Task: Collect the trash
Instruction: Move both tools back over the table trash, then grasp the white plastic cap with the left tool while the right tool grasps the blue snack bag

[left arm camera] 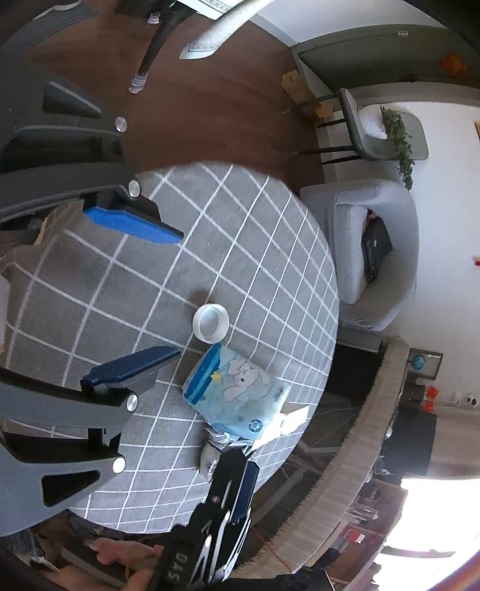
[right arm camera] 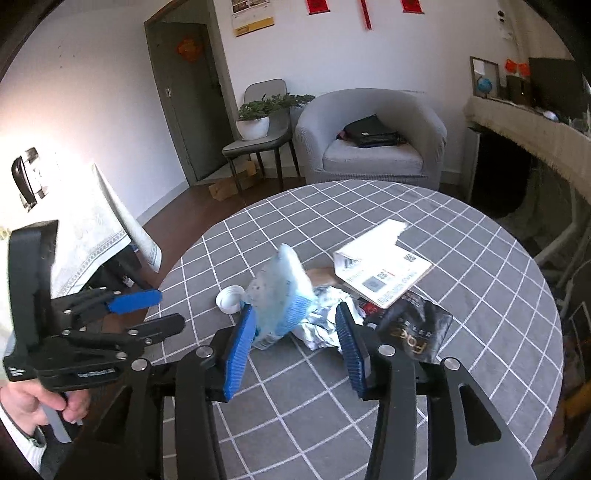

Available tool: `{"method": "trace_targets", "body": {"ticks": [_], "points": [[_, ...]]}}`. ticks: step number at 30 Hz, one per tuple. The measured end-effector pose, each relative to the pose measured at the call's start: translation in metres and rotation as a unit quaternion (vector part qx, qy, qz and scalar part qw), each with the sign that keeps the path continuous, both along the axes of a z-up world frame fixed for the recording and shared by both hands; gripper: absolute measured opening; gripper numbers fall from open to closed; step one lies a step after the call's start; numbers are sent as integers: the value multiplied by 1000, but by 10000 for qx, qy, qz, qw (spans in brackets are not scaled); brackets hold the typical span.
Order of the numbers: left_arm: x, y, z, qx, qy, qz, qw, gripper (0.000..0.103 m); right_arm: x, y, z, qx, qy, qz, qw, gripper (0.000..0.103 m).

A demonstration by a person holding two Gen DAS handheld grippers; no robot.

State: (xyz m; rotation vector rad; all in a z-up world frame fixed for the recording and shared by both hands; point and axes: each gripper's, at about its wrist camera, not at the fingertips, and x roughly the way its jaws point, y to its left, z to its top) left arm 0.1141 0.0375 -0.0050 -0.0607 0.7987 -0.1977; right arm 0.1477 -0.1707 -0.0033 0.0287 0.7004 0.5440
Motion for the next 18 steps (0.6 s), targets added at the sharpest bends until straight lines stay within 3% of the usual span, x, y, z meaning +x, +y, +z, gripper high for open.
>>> {"method": "trace_targets", "body": {"ticks": [5, 11, 18], "points": [[12, -10, -10, 58, 122, -77, 9999, 61, 1, -10, -3, 428, 190, 149, 9988, 46], [24, -26, -20, 325, 225, -112, 9992, 60, 3, -7, 0, 503, 215, 242, 9982, 46], [34, -28, -21, 373, 244, -1, 9990, 59, 8, -9, -4, 539, 303, 308, 9976, 47]]}}
